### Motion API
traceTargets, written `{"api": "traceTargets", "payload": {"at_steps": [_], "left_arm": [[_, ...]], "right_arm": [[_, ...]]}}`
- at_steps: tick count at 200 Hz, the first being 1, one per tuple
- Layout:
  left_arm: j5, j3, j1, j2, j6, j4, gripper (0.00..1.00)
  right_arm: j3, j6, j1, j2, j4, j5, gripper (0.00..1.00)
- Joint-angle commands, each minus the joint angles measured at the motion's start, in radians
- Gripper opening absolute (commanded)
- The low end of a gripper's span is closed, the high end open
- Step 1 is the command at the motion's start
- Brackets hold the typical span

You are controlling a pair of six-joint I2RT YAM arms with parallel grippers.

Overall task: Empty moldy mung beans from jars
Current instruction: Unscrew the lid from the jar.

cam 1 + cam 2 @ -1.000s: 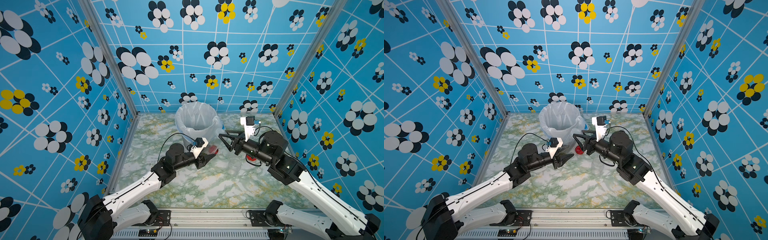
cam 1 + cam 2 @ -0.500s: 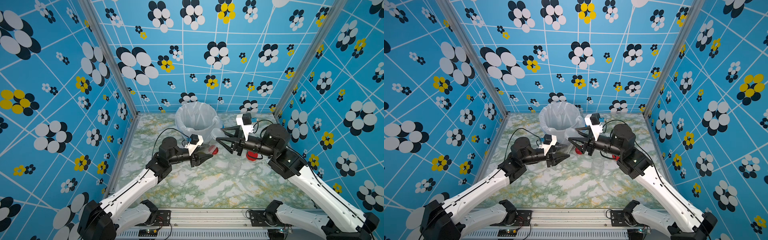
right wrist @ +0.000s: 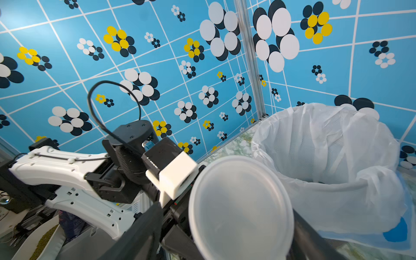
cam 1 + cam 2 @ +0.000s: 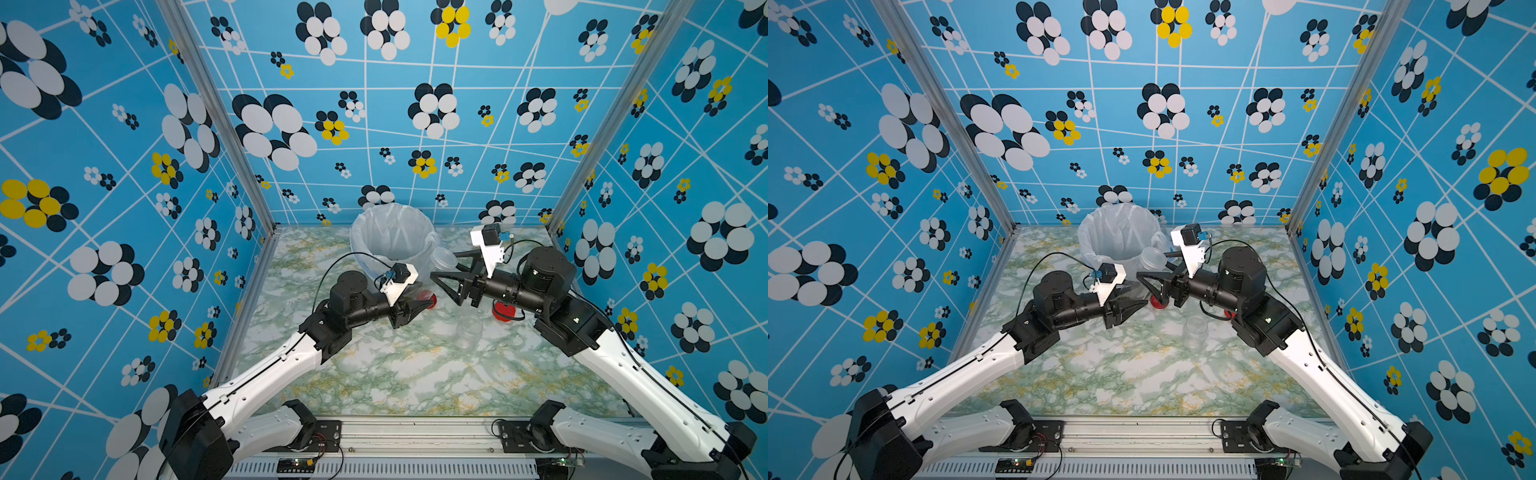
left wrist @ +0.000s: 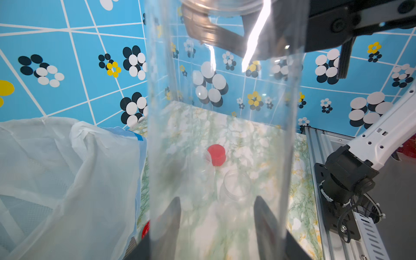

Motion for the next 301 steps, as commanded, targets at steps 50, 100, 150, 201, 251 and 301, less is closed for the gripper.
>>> {"api": "traceTargets", "payload": {"at_steps": [50, 100, 150, 201, 251, 301], "left_arm": [[-0.187, 0.032, -0.088, 0.019, 0.102, -0.073, 0.45], [-0.194, 0.033, -0.091, 0.034, 0.114, -0.103, 0.45], [-0.038, -0.040, -0.011, 0.000, 0.032, -0.001, 0.45], [0.251, -0.077, 0.122, 0.001, -0.088, 0.134, 0.45], [0.209, -0.063, 0.125, 0.011, -0.098, 0.125, 0.44], [0.150, -0.041, 0.087, 0.021, -0.060, 0.076, 0.44]], "right_arm": [[-0.027, 0.094, 0.014, 0.022, 0.086, 0.019, 0.69], [-0.027, 0.064, 0.013, 0.016, 0.066, 0.052, 0.53], [-0.030, -0.008, 0.001, 0.015, 0.040, -0.014, 0.50], [-0.036, -0.123, -0.006, -0.033, 0.054, -0.167, 0.48], [-0.004, -0.097, -0.007, -0.032, 0.017, -0.157, 0.77], [-0.021, -0.018, -0.006, -0.026, 0.080, -0.115, 0.78]]}}
